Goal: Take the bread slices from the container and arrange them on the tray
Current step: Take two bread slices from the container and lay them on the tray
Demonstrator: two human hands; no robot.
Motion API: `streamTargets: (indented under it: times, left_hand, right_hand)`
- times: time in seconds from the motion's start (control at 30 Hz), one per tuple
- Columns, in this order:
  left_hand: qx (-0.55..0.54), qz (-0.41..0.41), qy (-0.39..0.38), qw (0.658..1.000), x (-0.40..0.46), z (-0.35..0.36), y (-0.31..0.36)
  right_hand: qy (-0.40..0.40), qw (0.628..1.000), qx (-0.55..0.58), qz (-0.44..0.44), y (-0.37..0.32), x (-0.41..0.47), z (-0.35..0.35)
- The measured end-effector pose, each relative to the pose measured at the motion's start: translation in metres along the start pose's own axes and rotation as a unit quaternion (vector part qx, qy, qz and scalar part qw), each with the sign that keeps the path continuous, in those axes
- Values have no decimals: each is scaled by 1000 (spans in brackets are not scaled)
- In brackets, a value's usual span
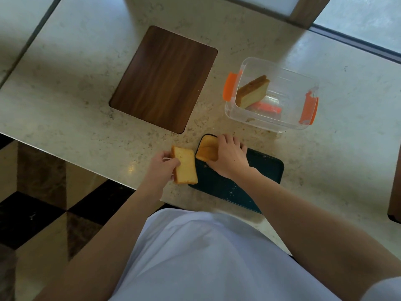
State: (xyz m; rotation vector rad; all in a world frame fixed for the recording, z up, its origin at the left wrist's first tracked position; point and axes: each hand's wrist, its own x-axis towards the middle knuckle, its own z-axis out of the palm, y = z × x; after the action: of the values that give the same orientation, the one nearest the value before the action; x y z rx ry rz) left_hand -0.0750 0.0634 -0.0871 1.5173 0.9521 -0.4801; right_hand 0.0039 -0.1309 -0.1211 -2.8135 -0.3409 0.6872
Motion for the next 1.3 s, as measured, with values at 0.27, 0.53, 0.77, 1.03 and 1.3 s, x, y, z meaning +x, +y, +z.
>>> streamTargets:
  times: [0.27, 0.53, 0.77, 1.03, 1.3]
  left_hand:
    - [-93, 15, -67, 993, -7, 14, -4]
    - [2, 22, -95, 995, -13, 34, -18]
    - [134, 34, -61, 989, -4, 31, -28]
    - [152, 30, -62, 986, -4, 33, -27]
    - [192, 29, -73, 978, -5, 29, -26]
  right_hand:
    - [-115, 832, 488, 238, 20, -62, 4]
    - [-121, 711, 638, 270, 30, -92, 17]
    - [-54, 804, 533, 258, 39, -77, 16]
    - [-23, 871, 449, 199, 33, -72, 19]
    - [-76, 874, 420, 232, 31, -80, 23]
